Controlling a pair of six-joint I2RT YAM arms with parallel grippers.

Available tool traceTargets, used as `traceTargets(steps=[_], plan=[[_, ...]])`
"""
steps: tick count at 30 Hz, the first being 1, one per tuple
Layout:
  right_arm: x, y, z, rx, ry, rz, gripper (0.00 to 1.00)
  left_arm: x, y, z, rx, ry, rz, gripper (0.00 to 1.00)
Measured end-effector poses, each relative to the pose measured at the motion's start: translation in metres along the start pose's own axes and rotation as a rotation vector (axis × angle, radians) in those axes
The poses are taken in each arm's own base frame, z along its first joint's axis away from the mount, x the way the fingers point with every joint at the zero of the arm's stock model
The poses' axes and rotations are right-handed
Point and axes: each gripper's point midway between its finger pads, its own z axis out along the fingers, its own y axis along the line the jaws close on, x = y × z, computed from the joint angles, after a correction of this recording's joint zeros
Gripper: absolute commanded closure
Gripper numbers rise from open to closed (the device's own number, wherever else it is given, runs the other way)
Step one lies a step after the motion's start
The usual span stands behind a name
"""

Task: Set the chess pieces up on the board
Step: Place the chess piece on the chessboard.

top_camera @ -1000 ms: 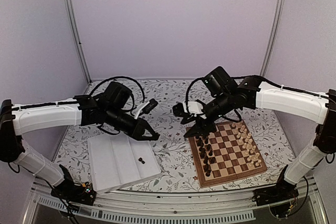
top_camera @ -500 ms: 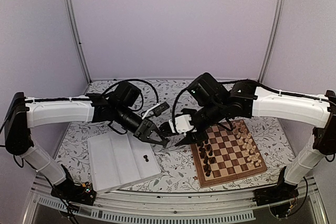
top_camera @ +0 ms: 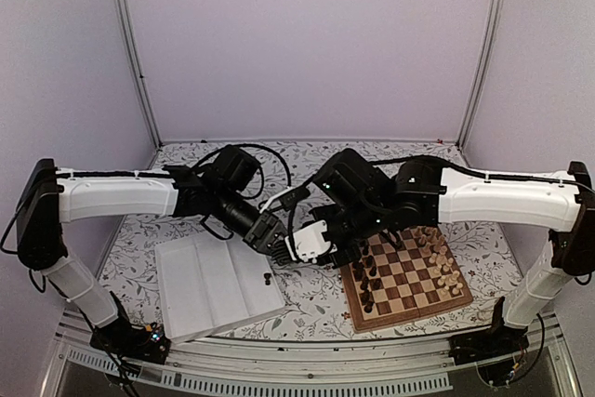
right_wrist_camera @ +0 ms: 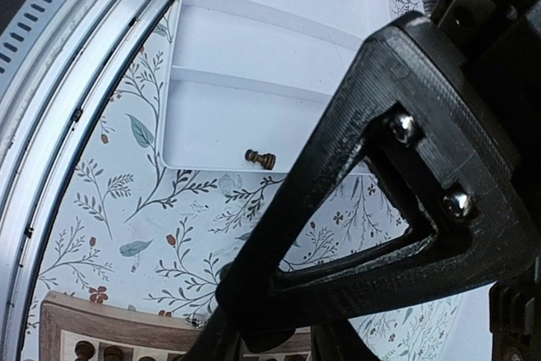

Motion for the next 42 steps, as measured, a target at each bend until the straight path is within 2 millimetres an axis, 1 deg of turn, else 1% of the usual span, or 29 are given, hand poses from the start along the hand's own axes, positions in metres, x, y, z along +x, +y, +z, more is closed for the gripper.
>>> traceTargets(steps=[2,4,8,11,13,15,16,19,21,22,24,26,27,30,34,37,42], plan=[[0.002,-0.001,0.001,0.016,0.017,-0.006,0.81,0.0,0.002,0.002,0.002,0.005,-0.012,0.85],[0.005,0.0,0.003,0.022,0.04,-0.008,0.84,-0.001,0.005,0.003,-0.006,0.004,-0.026,0.79],[0.012,-0.003,0.005,0.048,0.073,0.0,0.87,-0.006,0.01,0.003,-0.044,-0.005,-0.031,0.68],[0.018,-0.005,0.006,0.063,0.078,0.026,0.89,-0.012,0.013,-0.002,-0.1,-0.035,0.002,0.61],[0.022,-0.006,0.005,0.058,0.063,0.062,0.9,-0.019,0.011,-0.012,-0.161,-0.084,0.052,0.61],[0.025,-0.006,-0.002,0.038,0.02,0.116,0.9,-0.029,0.001,-0.027,-0.219,-0.163,0.137,0.61],[0.026,-0.009,-0.007,0.035,-0.001,0.141,0.9,-0.035,-0.008,-0.038,-0.245,-0.218,0.198,0.6],[0.033,-0.026,-0.031,0.038,-0.101,0.253,0.9,-0.05,-0.039,-0.068,-0.316,-0.394,0.393,0.59],[0.041,-0.041,-0.054,0.044,-0.185,0.347,0.9,-0.055,-0.061,-0.079,-0.363,-0.494,0.538,0.58],[0.045,-0.048,-0.064,0.047,-0.223,0.386,0.9,-0.057,-0.07,-0.079,-0.385,-0.531,0.609,0.58],[0.05,-0.056,-0.08,0.043,-0.288,0.452,0.9,-0.058,-0.084,-0.07,-0.421,-0.571,0.733,0.57],[0.05,-0.059,-0.09,0.02,-0.35,0.501,0.9,-0.061,-0.09,-0.062,-0.461,-0.593,0.826,0.56],[0.049,-0.059,-0.092,0.006,-0.37,0.516,0.9,-0.063,-0.092,-0.057,-0.478,-0.599,0.871,0.56],[0.039,-0.054,-0.098,-0.052,-0.437,0.548,0.9,-0.072,-0.09,-0.043,-0.523,-0.592,0.969,0.55],[0.031,-0.05,-0.102,-0.096,-0.484,0.566,0.9,-0.088,-0.082,-0.029,-0.59,-0.564,1.049,0.56],[0.028,-0.049,-0.104,-0.114,-0.504,0.572,0.9,-0.096,-0.08,-0.025,-0.624,-0.555,1.077,0.58],[0.025,-0.047,-0.106,-0.132,-0.524,0.574,0.89,-0.105,-0.08,-0.025,-0.661,-0.555,1.11,0.65]])
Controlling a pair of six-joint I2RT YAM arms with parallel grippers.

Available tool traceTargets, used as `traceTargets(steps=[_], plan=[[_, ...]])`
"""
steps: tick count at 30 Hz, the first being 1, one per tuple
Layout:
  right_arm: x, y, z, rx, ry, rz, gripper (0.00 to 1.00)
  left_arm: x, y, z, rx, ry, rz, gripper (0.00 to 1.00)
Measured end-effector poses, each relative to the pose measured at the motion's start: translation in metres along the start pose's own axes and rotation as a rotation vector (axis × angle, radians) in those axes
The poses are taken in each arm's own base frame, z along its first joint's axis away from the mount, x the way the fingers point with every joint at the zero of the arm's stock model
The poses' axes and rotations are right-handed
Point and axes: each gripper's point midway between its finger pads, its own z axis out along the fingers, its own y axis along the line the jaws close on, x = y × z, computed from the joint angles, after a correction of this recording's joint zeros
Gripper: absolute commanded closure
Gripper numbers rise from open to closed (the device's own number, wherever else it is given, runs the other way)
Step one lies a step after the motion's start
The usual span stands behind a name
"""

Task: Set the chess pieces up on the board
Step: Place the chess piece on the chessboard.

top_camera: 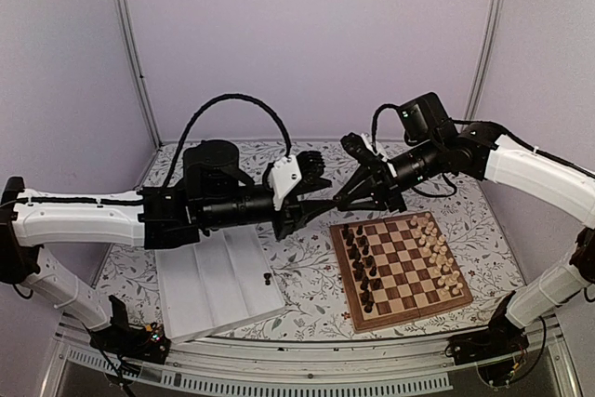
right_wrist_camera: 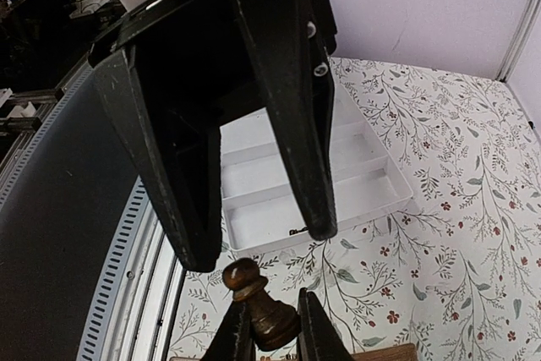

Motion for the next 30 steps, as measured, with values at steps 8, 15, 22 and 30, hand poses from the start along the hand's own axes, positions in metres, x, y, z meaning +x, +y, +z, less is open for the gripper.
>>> traceTargets(steps=[8,15,22,30], plan=[[0.0,0.0,0.0,-0.001,-0.001,0.003,0.89,0.0,0.0,0.009,0.006,0.014,0.023,0.76],[0.0,-0.001,-0.001,0.002,-0.002,0.004,0.89,0.004,-0.002,0.017,0.02,0.036,0.026,0.83],[0.002,-0.004,-0.002,0.012,0.004,0.005,0.63,0.005,-0.001,0.02,0.02,0.049,0.022,0.9],[0.048,-0.018,-0.025,0.138,0.081,0.055,0.4,-0.019,0.009,0.038,0.041,0.118,-0.015,0.92]])
